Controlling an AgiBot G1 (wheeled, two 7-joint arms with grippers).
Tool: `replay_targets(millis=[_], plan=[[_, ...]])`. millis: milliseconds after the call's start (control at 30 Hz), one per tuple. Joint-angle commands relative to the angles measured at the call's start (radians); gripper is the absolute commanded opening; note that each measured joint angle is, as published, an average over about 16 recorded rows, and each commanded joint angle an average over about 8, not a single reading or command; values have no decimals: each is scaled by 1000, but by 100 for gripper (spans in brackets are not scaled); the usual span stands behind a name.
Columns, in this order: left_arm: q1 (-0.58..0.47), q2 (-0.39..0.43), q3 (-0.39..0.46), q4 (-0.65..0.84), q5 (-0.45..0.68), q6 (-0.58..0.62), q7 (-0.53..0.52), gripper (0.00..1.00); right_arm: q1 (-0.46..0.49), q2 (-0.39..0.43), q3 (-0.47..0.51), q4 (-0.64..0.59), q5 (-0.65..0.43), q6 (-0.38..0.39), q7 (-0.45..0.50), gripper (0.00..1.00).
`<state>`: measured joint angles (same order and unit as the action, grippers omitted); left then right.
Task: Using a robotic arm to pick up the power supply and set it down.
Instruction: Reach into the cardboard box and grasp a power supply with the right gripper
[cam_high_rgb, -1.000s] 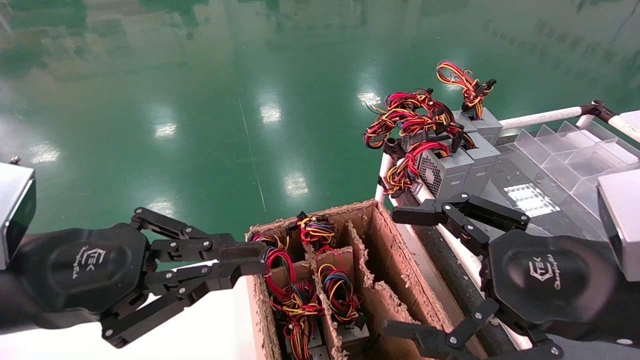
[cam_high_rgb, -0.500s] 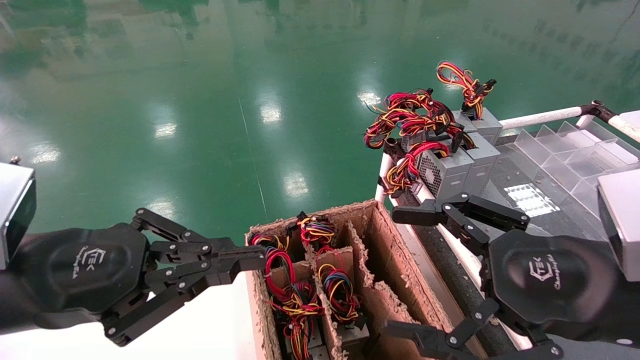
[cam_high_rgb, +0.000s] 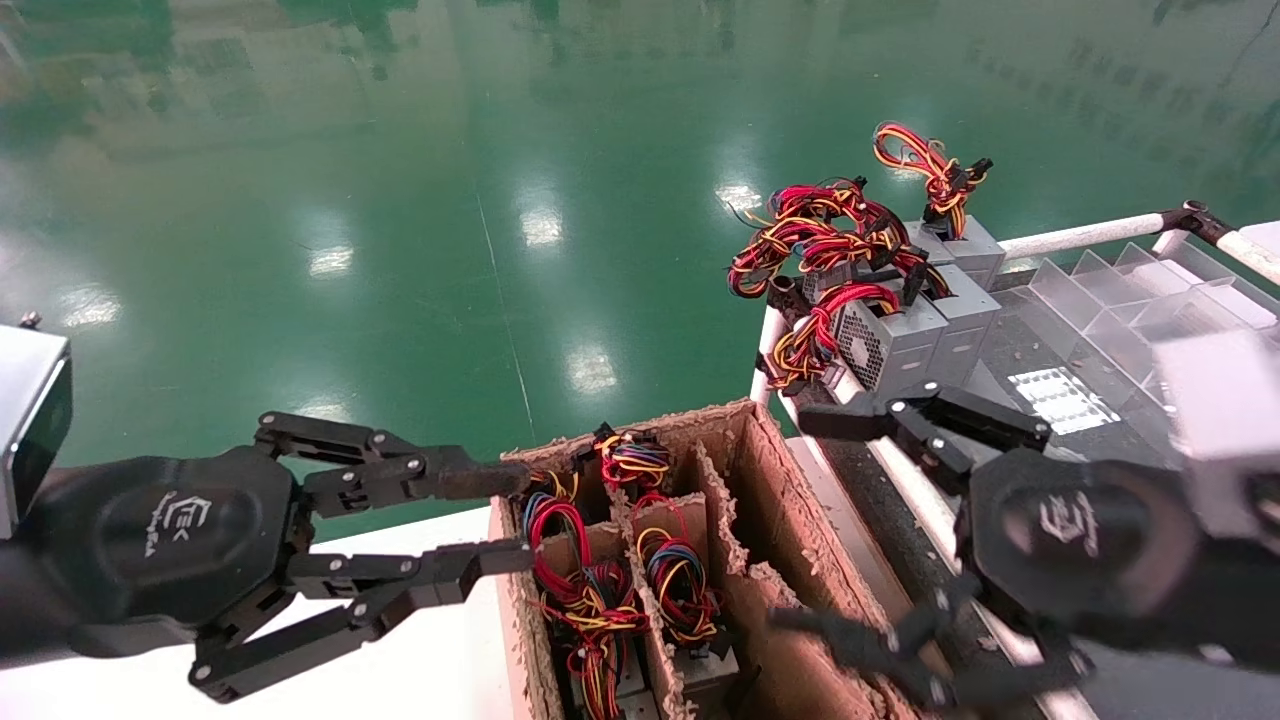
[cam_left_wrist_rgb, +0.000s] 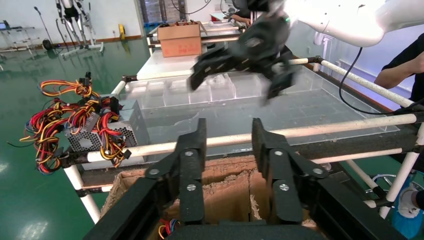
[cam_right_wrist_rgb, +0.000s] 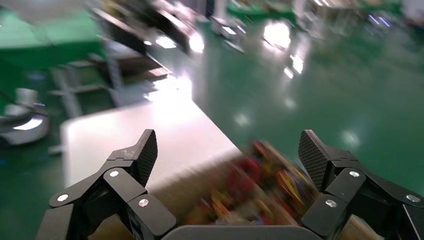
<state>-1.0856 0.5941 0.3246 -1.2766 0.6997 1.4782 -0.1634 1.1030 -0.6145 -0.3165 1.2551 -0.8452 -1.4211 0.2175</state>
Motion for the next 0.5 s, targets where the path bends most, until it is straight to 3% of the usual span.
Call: replay_targets(millis=[33,200,500], plan=[[0,0,0,0,0,0,0,100,4,3,-6,-7,-31,28,5,100],[0,0,0,0,0,0,0,100,63,-29,-83,-31,-177,66,81,100],[0,0,1,0,0,0,0,100,182,-158,-222,-158,-357,2,150,100]])
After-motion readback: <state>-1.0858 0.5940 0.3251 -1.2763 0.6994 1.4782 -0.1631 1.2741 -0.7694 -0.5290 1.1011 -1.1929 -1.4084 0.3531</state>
